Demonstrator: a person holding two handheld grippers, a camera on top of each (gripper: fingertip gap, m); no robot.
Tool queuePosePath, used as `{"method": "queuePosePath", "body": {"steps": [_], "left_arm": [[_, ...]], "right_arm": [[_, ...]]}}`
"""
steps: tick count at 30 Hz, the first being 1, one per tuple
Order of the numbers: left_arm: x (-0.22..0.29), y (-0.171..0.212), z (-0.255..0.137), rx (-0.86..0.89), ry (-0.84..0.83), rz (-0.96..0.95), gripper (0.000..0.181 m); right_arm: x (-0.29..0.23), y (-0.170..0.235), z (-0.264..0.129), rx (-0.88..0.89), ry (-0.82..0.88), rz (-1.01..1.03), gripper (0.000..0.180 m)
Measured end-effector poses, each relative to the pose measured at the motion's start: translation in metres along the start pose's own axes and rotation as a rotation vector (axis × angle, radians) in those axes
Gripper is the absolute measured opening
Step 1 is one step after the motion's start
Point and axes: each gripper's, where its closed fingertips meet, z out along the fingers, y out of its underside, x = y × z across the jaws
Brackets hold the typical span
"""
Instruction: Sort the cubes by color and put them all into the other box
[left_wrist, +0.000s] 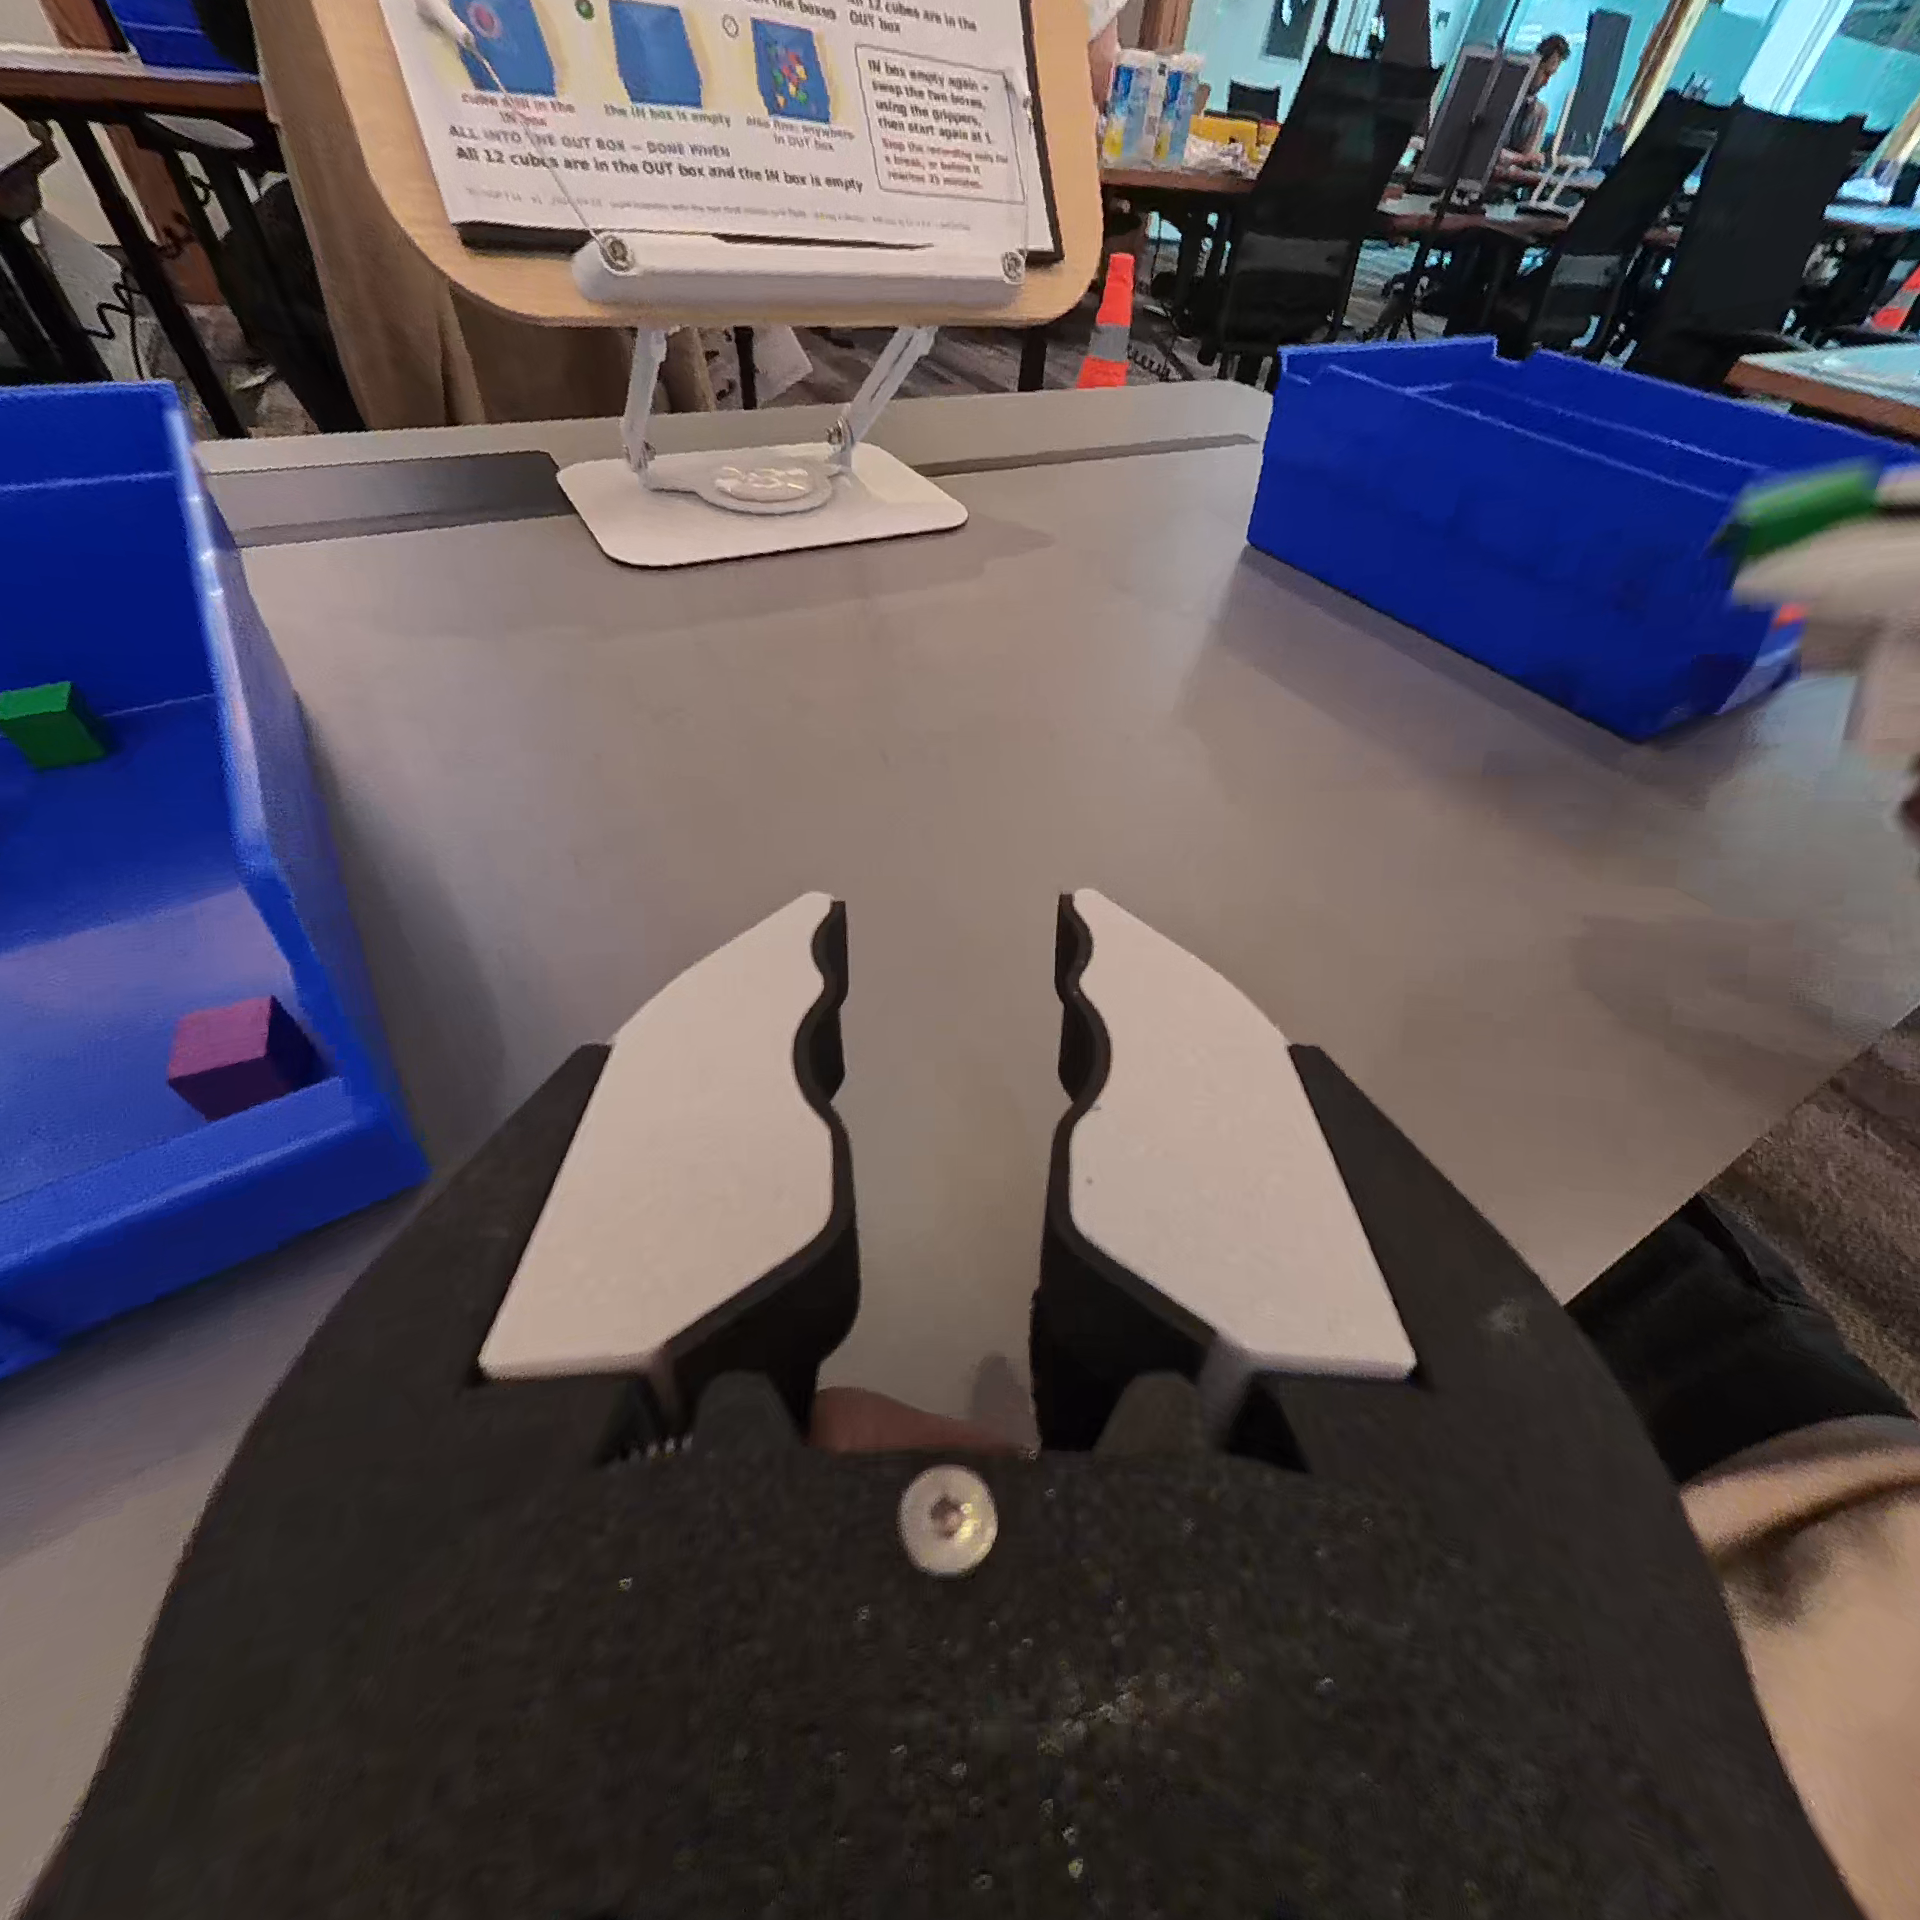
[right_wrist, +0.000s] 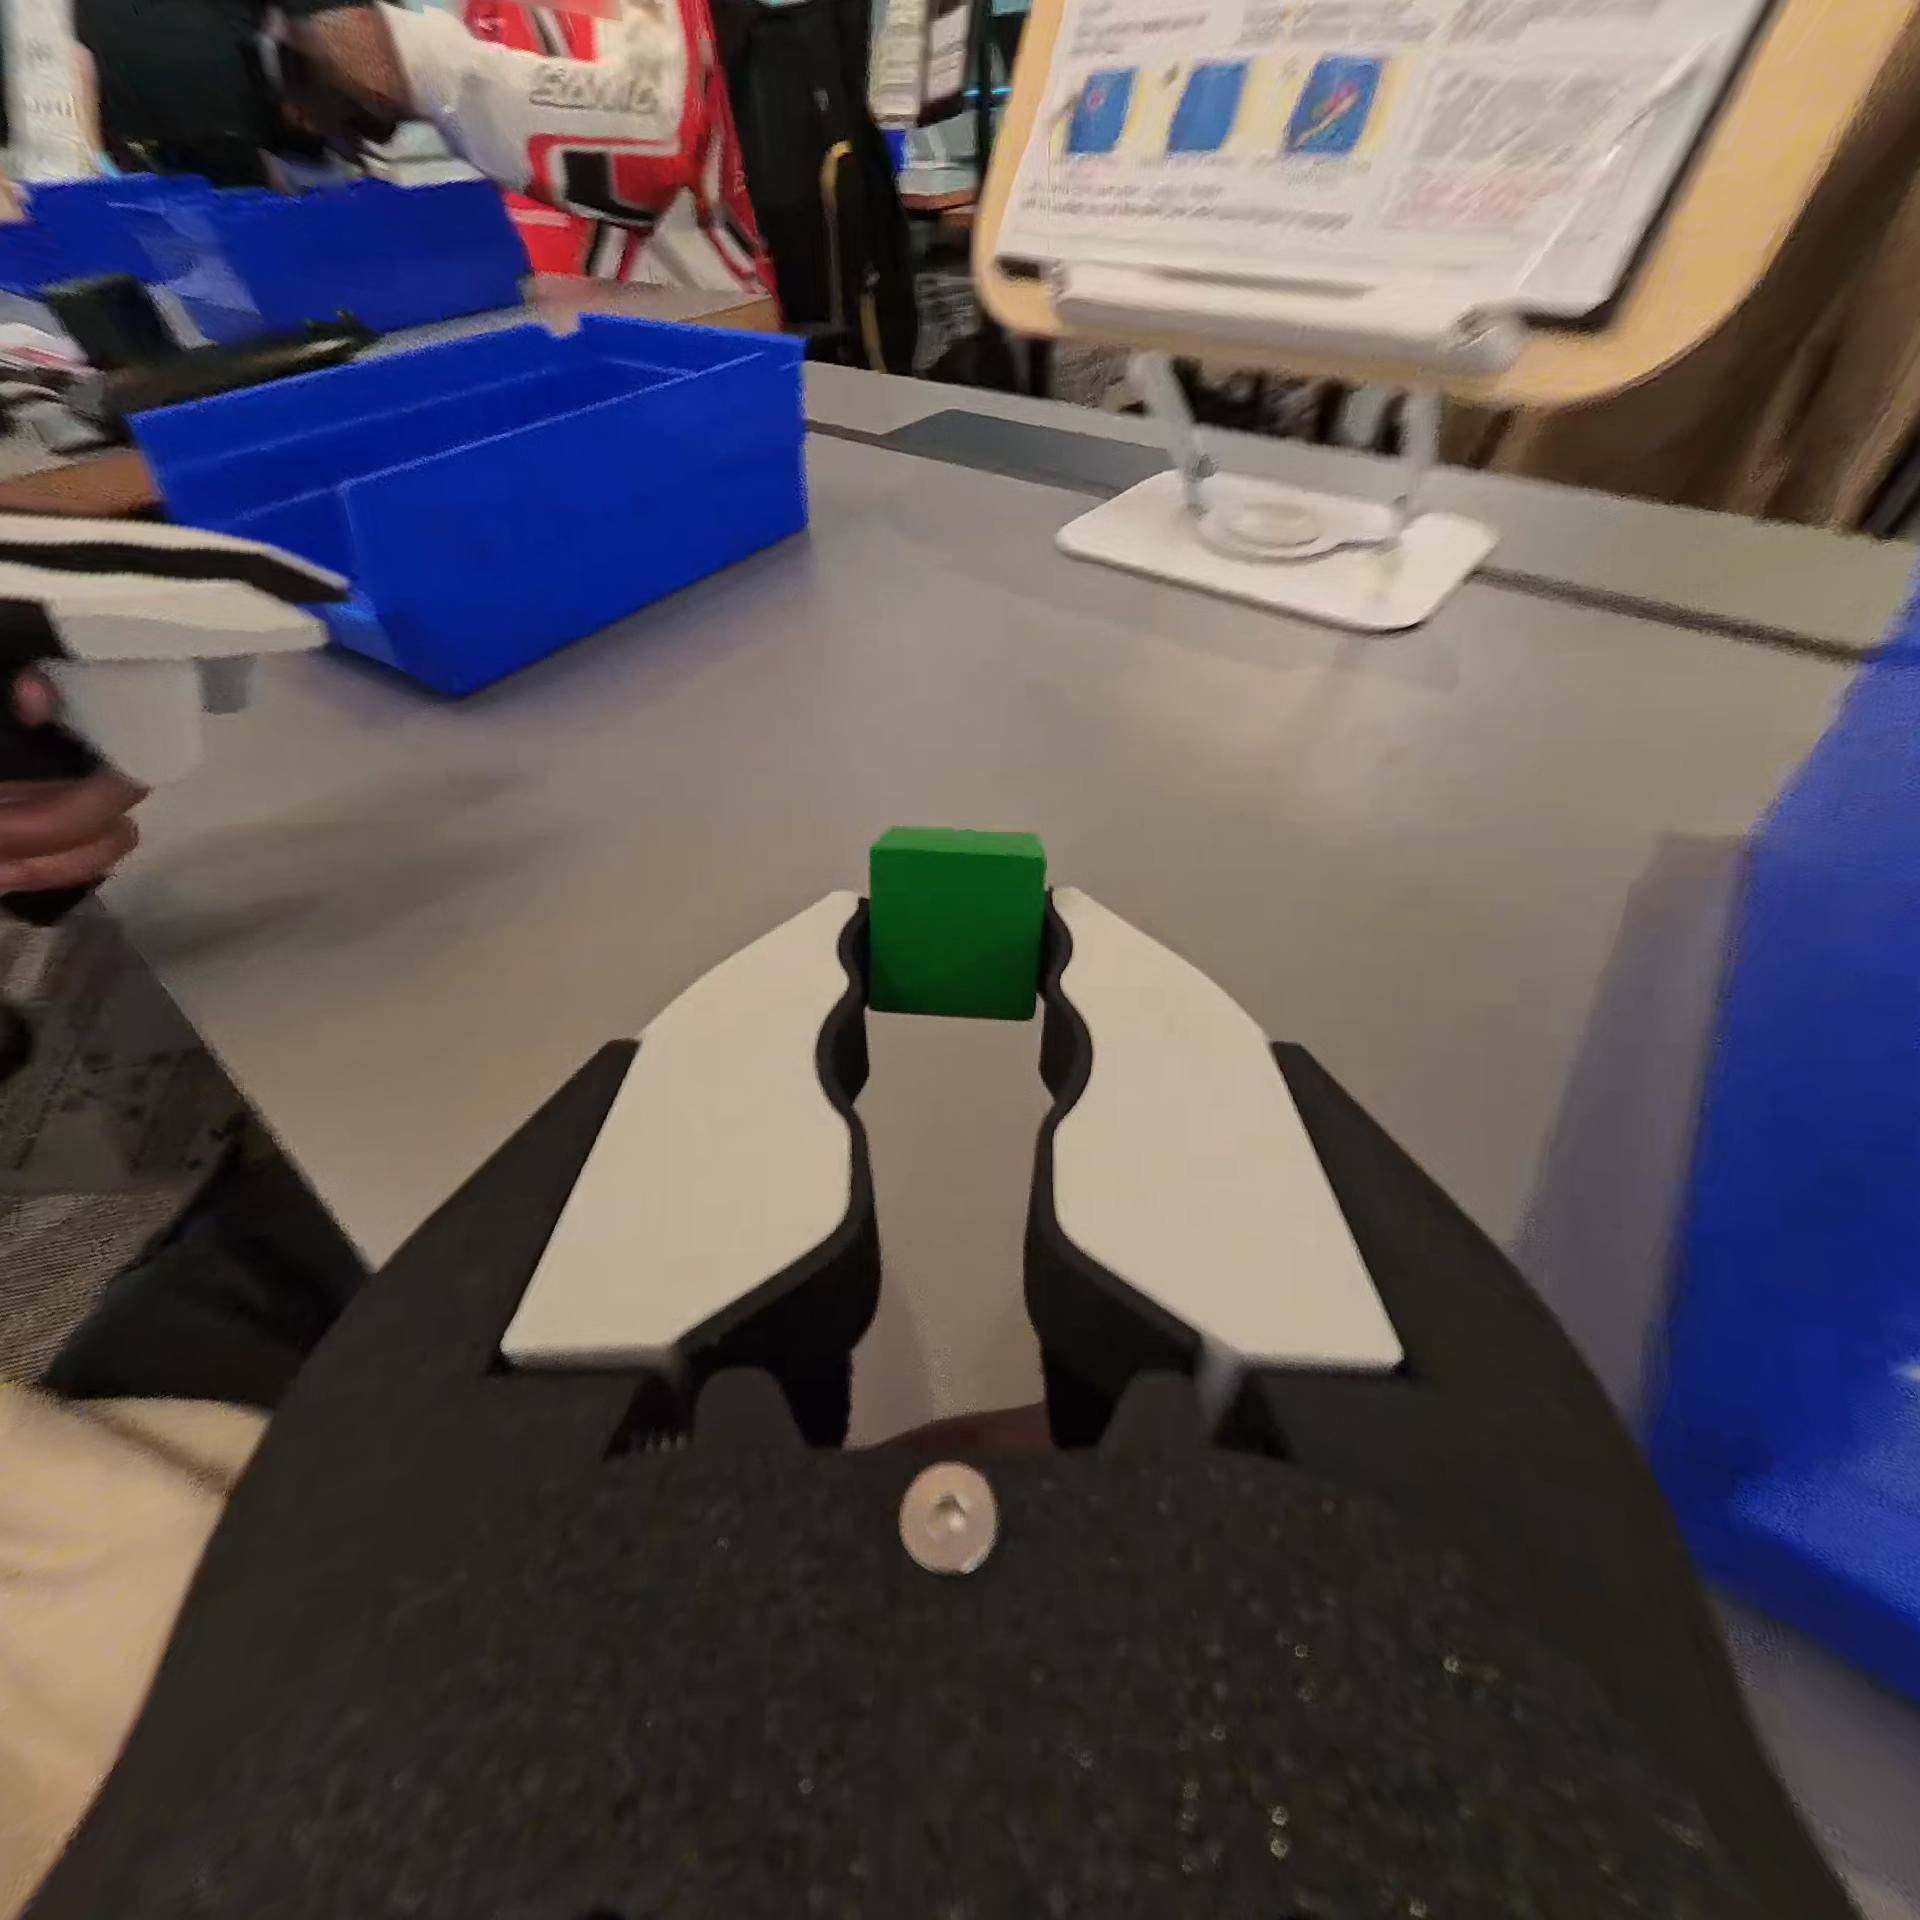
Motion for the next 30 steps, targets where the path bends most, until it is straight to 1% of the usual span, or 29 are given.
{"method": "queuePosePath", "body": {"steps": [2, 3, 4, 5, 6, 7, 8, 9, 11, 12, 14, 16, 17, 19, 20, 22, 24, 27, 30], "left_arm": [[0.000, 0.001, 0.000, -0.009, -0.002, 0.045, 0.038], [-0.001, 0.001, 0.000, -0.006, -0.012, 0.071, 0.038], [-0.003, 0.000, -0.001, 0.000, -0.019, 0.094, 0.037], [-0.003, 0.000, 0.000, 0.004, -0.021, 0.108, 0.036], [-0.002, 0.000, 0.001, 0.004, -0.017, 0.113, 0.036], [-0.001, 0.001, 0.002, -0.001, -0.010, 0.111, 0.036], [0.001, 0.002, 0.004, -0.007, 0.001, 0.106, 0.036], [0.004, 0.004, 0.006, -0.016, 0.011, 0.103, 0.036], [0.008, 0.007, 0.010, -0.034, 0.024, 0.107, 0.037], [0.009, 0.009, 0.011, -0.042, 0.026, 0.117, 0.037], [0.007, 0.009, 0.012, -0.050, 0.014, 0.139, 0.037], [0.003, 0.007, 0.011, -0.044, -0.001, 0.143, 0.037], [0.002, 0.008, 0.010, -0.046, -0.002, 0.137, 0.037], [0.000, 0.010, 0.010, -0.052, -0.001, 0.120, 0.037], [0.000, 0.010, 0.009, -0.055, 0.000, 0.111, 0.037], [-0.001, 0.010, 0.009, -0.056, 0.004, 0.096, 0.037], [-0.001, 0.011, 0.009, -0.058, 0.011, 0.090, 0.037], [0.001, 0.013, 0.011, -0.067, 0.019, 0.093, 0.037], [0.002, 0.012, 0.010, -0.064, 0.022, 0.099, 0.038]], "right_arm": [[0.046, -0.030, -0.023, 0.023, 0.162, -0.041, 0.029], [0.071, -0.044, -0.035, -0.001, 0.206, -0.041, 0.029], [0.097, -0.048, -0.044, -0.088, 0.223, -0.037, 0.029], [0.122, -0.043, -0.051, -0.216, 0.231, -0.042, 0.029], [0.147, -0.032, -0.056, -0.360, 0.234, -0.081, 0.029], [0.172, -0.022, -0.057, -0.480, 0.234, -0.176, 0.029], [0.195, -0.011, -0.054, -0.560, 0.214, -0.292, 0.029], [0.210, 0.007, -0.049, -0.642, 0.146, -0.373, 0.030], [0.221, 0.049, -0.040, -0.823, -0.042, -0.385, 0.030], [0.225, 0.065, -0.035, -0.889, -0.084, -0.371, 0.030], [0.231, 0.089, -0.027, -0.984, -0.155, -0.423, 0.030], [0.237, 0.098, -0.016, -0.998, -0.177, -0.515, 0.030], [0.235, 0.099, -0.011, -0.992, -0.197, -0.521, 0.030], [0.217, 0.094, -0.002, -0.945, -0.300, -0.483, 0.030], [0.208, 0.094, -0.001, -0.942, -0.348, -0.487, 0.030], [0.190, 0.102, -0.007, -0.992, -0.438, -0.519, 0.030], [0.181, 0.105, -0.015, -1.035, -0.477, -0.530, 0.029], [0.180, 0.104, -0.018, -1.042, -0.456, -0.519, 0.031], [0.184, 0.084, -0.022, -0.976, -0.381, -0.485, 0.052]]}}
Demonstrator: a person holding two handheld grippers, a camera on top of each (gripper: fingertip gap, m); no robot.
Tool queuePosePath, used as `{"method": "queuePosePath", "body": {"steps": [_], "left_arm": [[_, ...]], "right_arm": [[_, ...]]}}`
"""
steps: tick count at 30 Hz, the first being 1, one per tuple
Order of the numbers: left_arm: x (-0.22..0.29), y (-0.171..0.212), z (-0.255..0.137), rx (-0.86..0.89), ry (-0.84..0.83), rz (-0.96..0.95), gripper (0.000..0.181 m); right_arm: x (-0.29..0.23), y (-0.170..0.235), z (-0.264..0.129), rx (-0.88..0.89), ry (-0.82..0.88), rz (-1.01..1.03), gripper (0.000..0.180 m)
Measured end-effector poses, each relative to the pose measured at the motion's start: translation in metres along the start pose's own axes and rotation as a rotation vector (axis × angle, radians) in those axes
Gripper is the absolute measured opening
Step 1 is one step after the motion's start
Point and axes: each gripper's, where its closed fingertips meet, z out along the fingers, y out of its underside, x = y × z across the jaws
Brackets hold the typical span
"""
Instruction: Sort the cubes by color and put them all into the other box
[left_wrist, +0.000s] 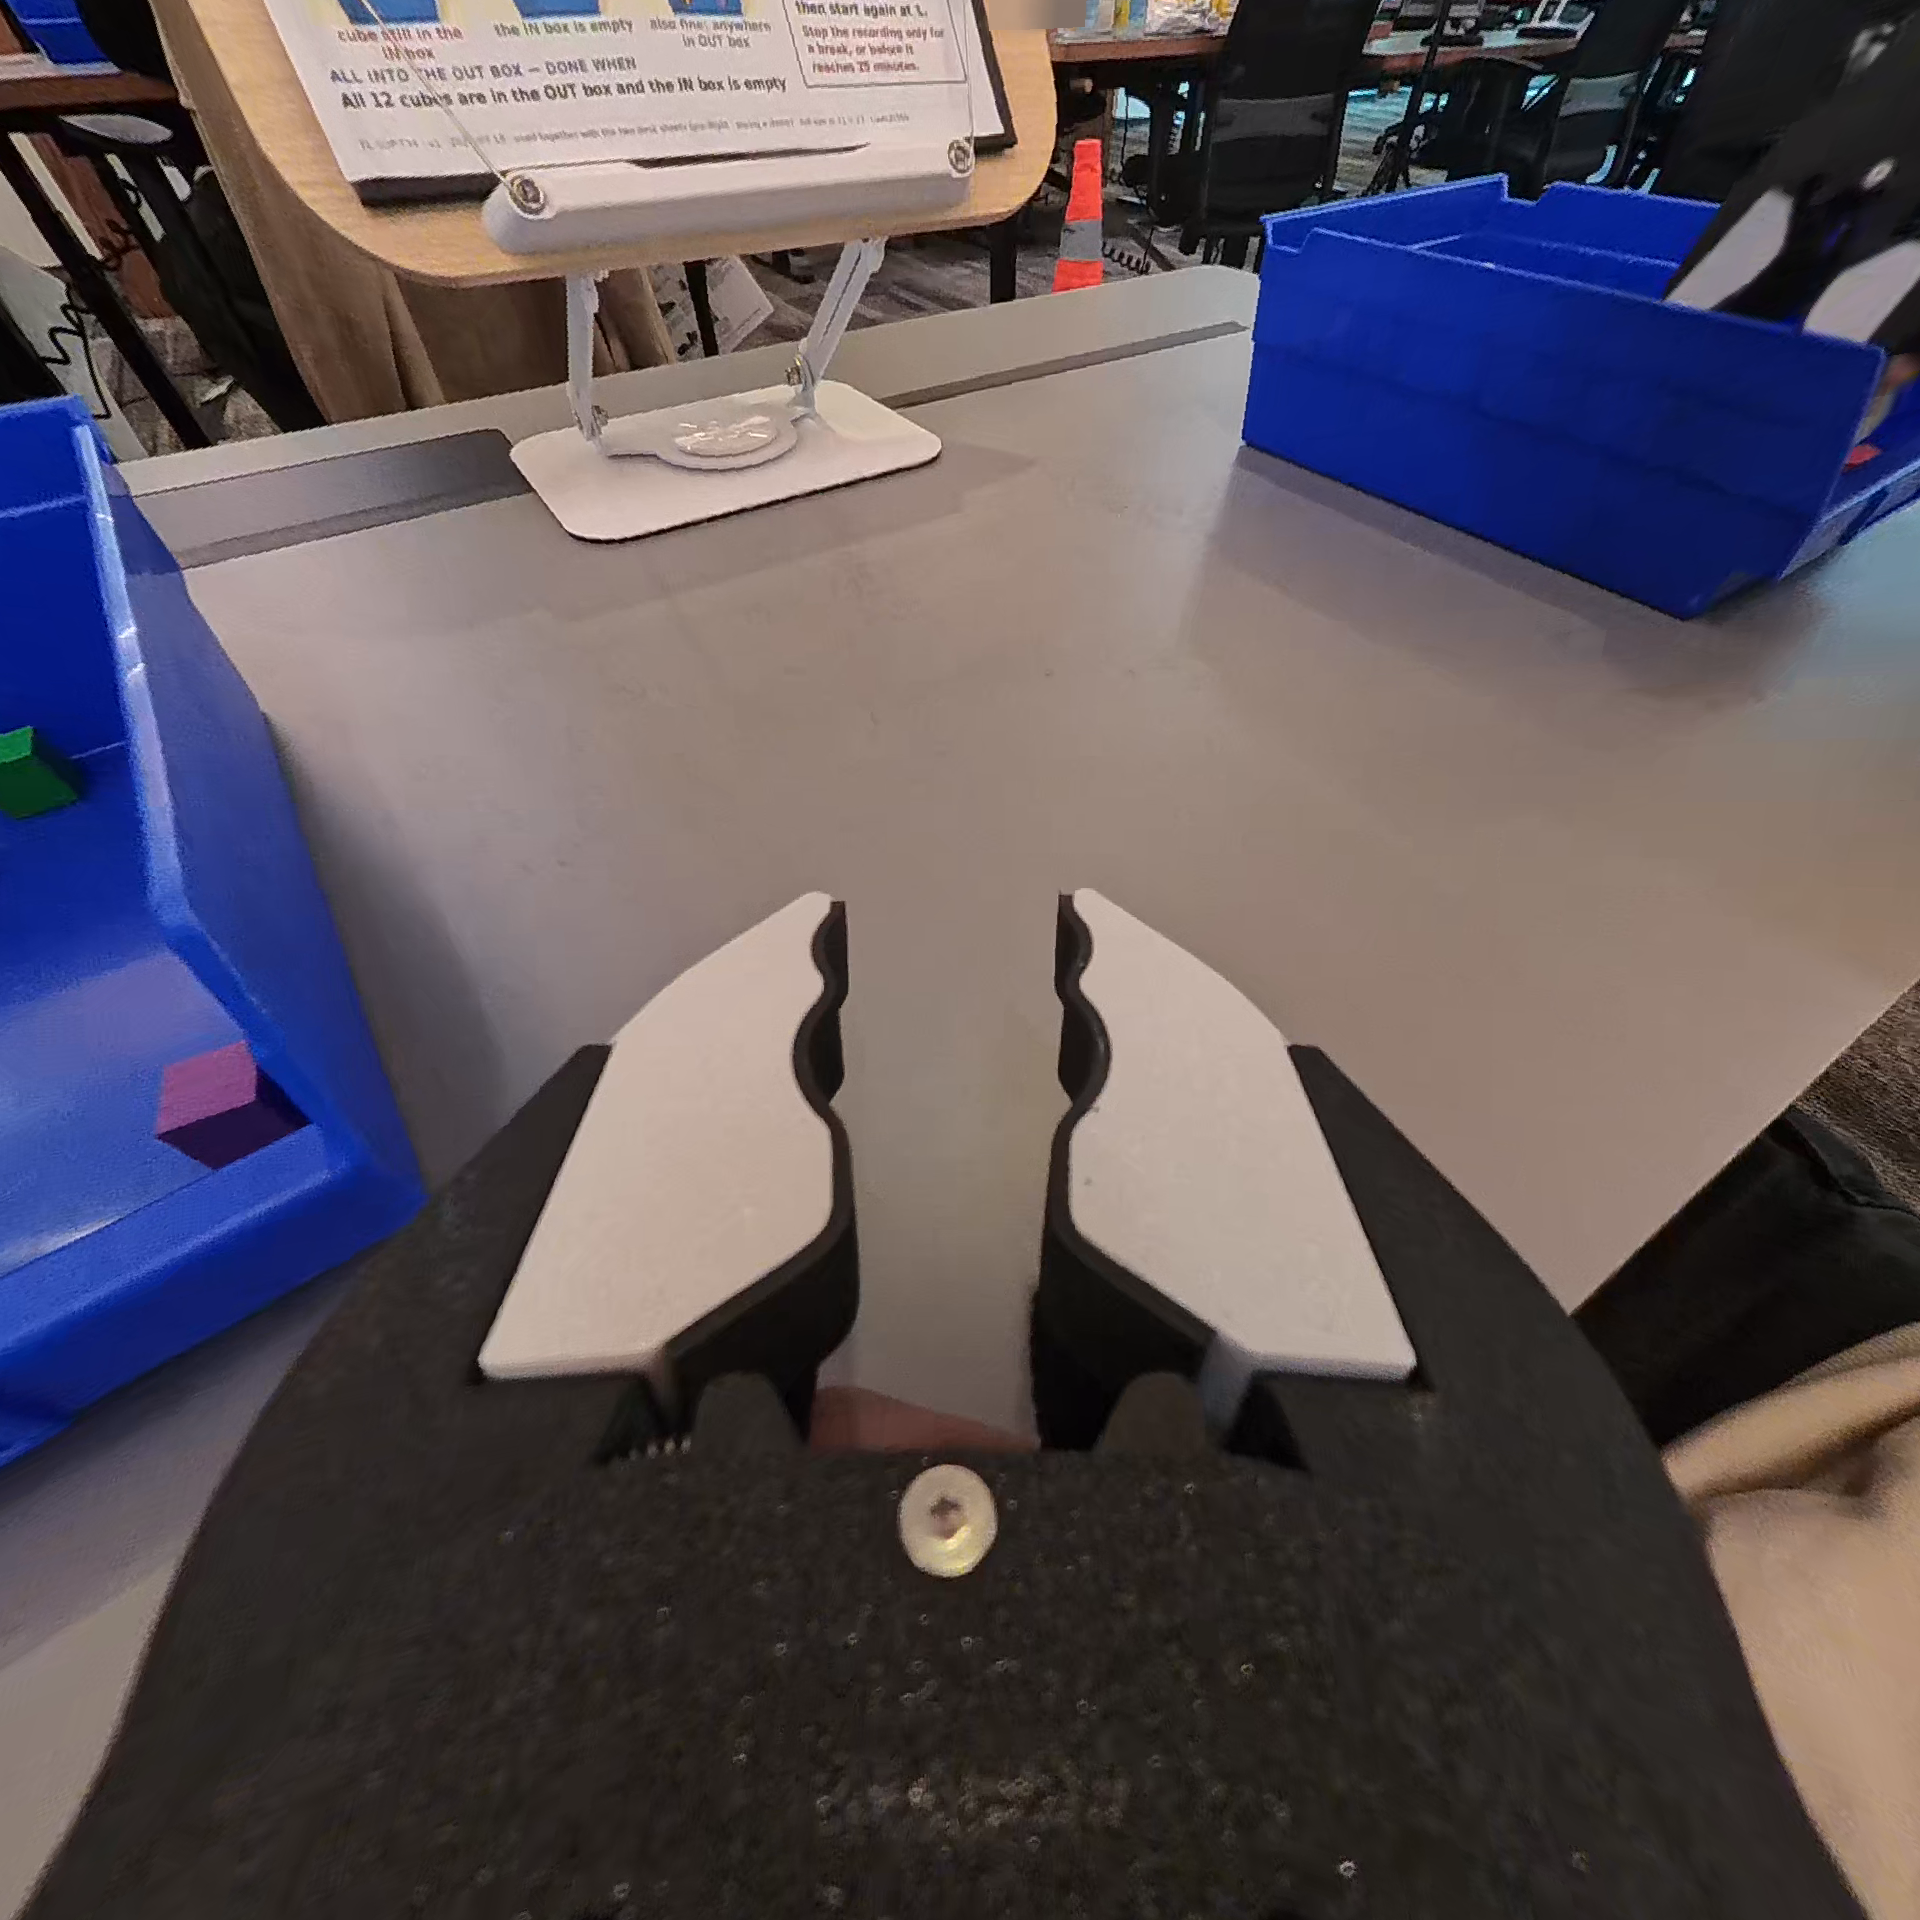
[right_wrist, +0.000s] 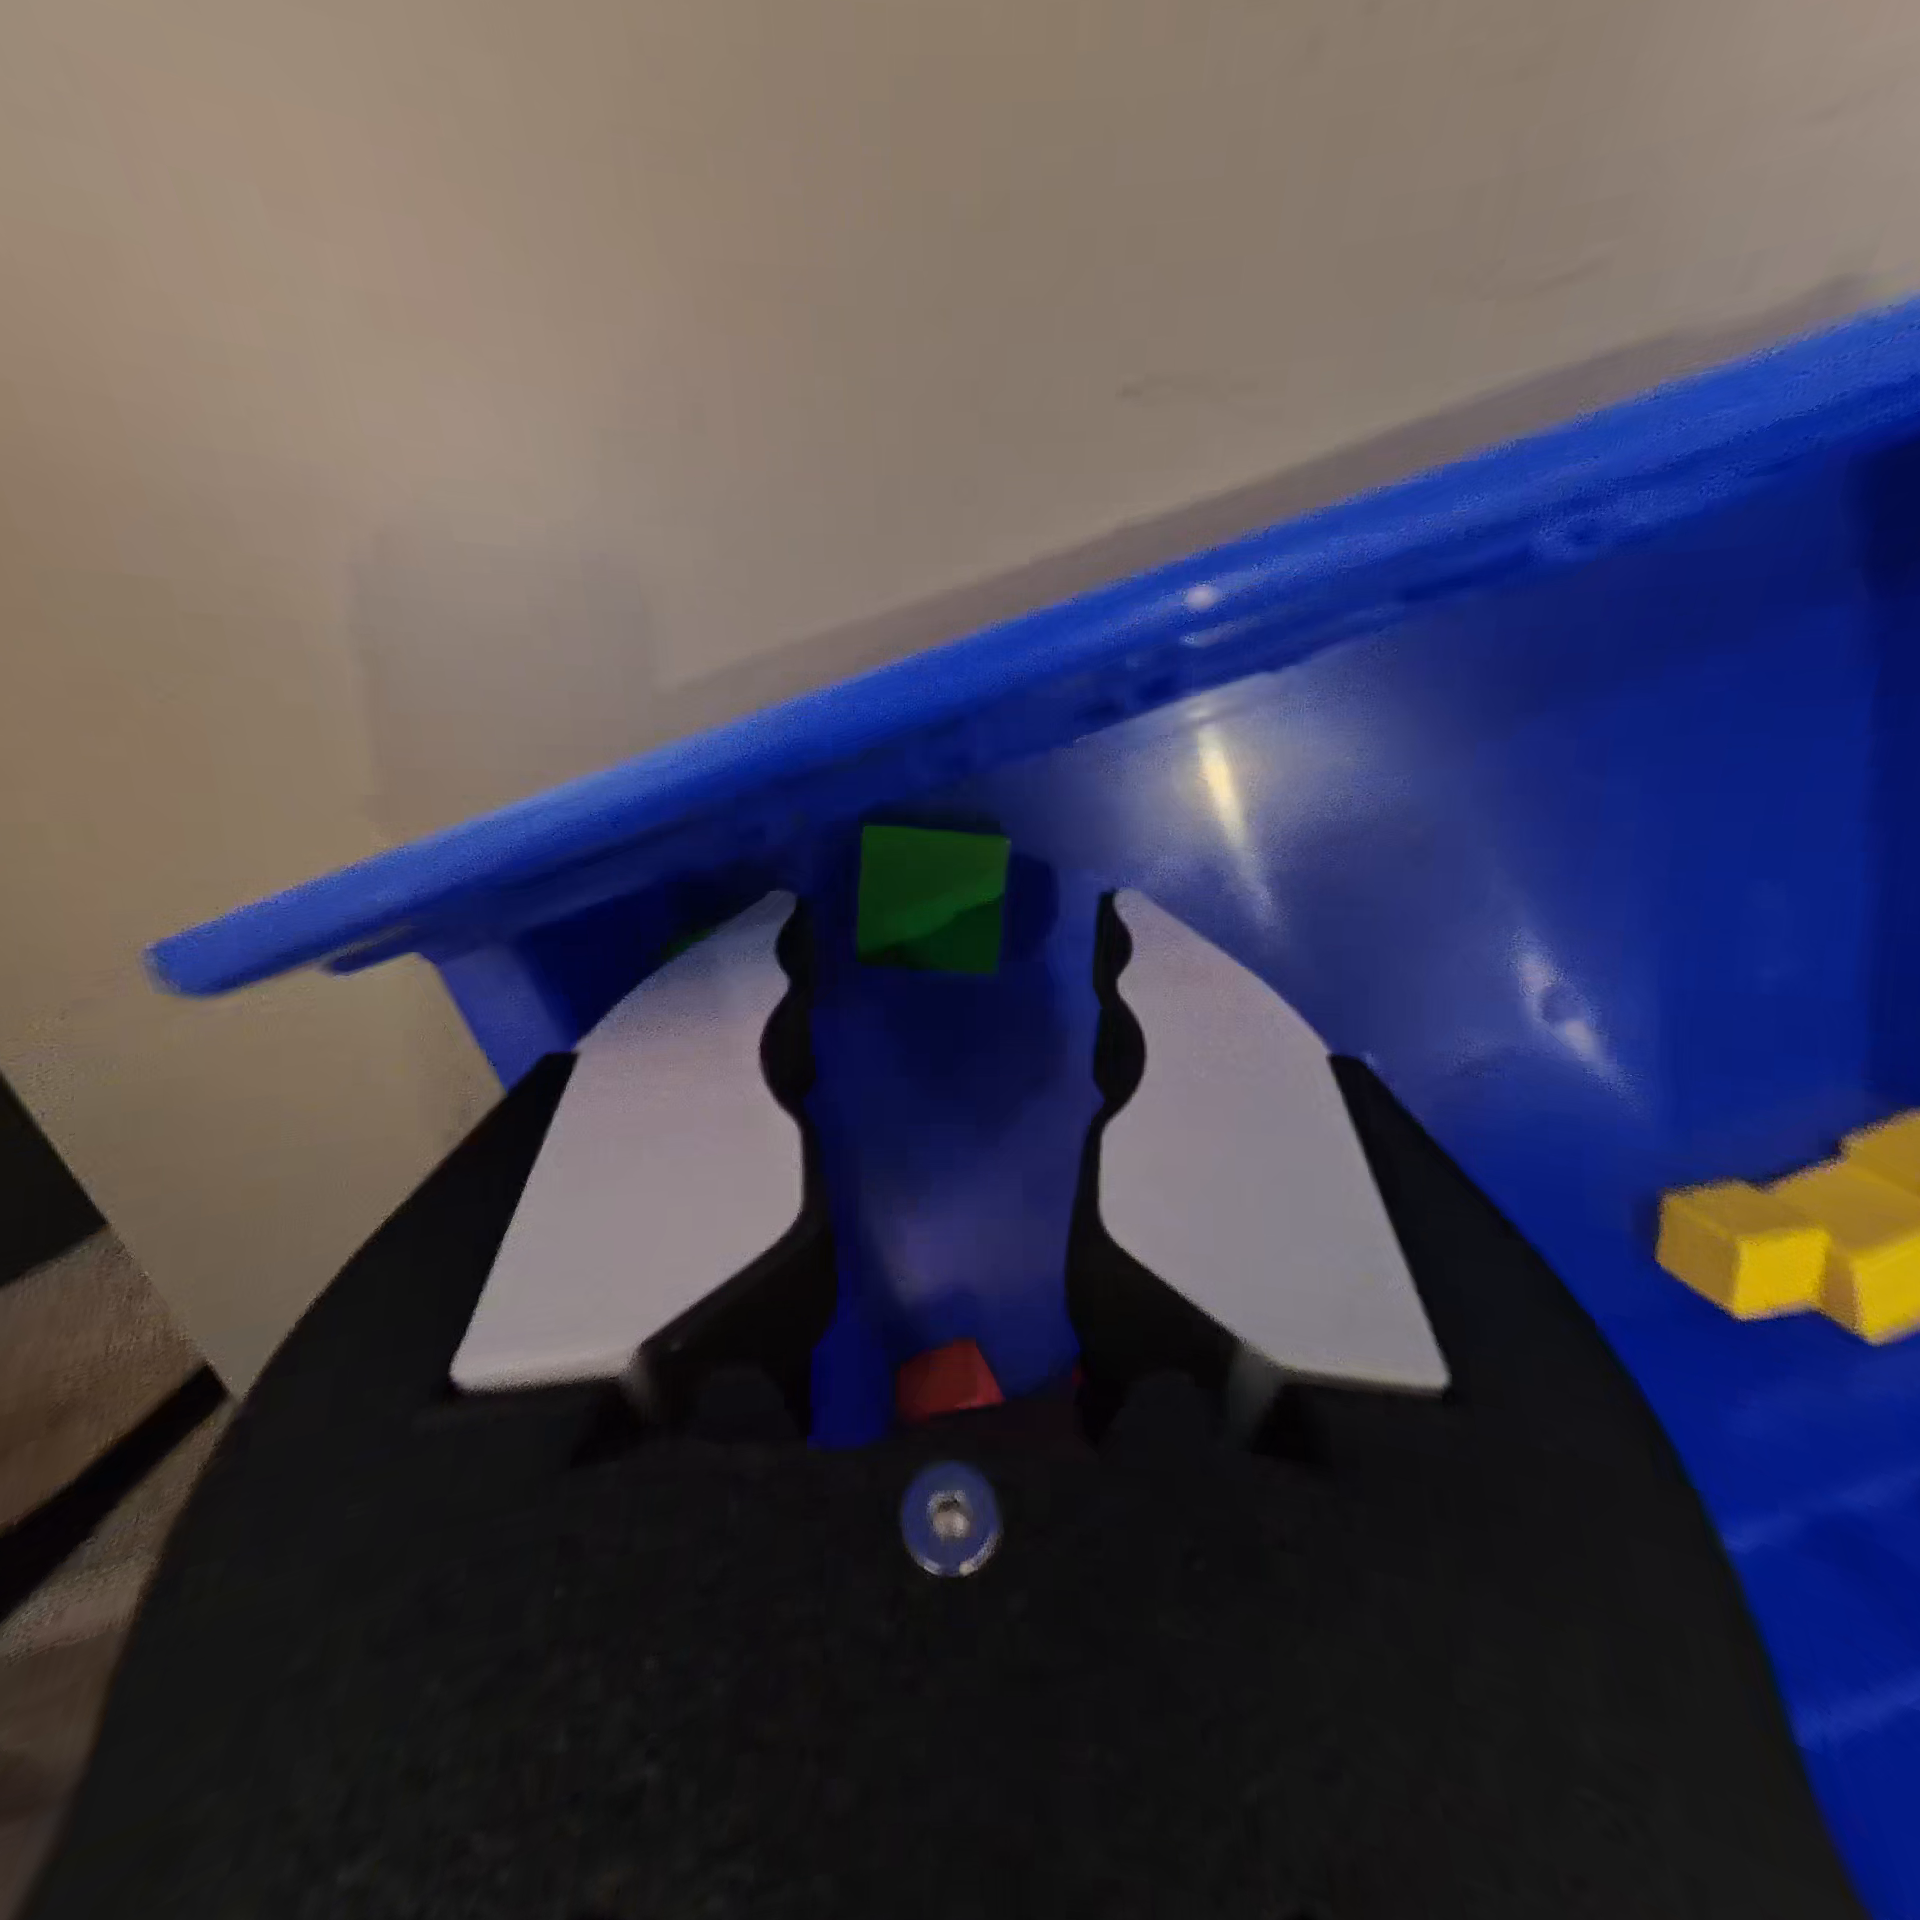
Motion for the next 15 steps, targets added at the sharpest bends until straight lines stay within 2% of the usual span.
{"method": "queuePosePath", "body": {"steps": [2, 4, 6, 8, 10, 12, 15], "left_arm": [[-0.001, -0.002, -0.002, 0.006, -0.010, 0.008, 0.038], [-0.003, -0.004, -0.004, 0.013, -0.027, 0.015, 0.038], [-0.005, -0.005, -0.005, 0.015, -0.034, 0.008, 0.038], [-0.006, -0.006, -0.006, 0.010, -0.042, -0.004, 0.038], [-0.005, -0.005, -0.006, 0.005, -0.045, 0.001, 0.039], [0.001, -0.006, -0.008, 0.011, -0.026, 0.027, 0.044], [-0.003, 0.000, -0.012, -0.014, -0.076, 0.062, 0.043]], "right_arm": [[0.002, -0.010, -0.028, 0.108, 0.076, 0.049, 0.056], [0.004, -0.025, -0.065, 0.278, 0.231, 0.105, 0.058], [-0.011, -0.059, -0.101, 0.586, 0.343, 0.182, 0.056], [-0.053, -0.103, -0.124, 0.998, 0.274, 0.251, 0.054], [-0.086, -0.131, -0.120, 1.241, 0.220, 0.389, 0.044], [-0.119, -0.151, -0.094, 1.326, 0.170, 0.494, 0.045], [-0.152, -0.169, -0.044, 1.138, 0.145, 0.487, 0.048]]}}
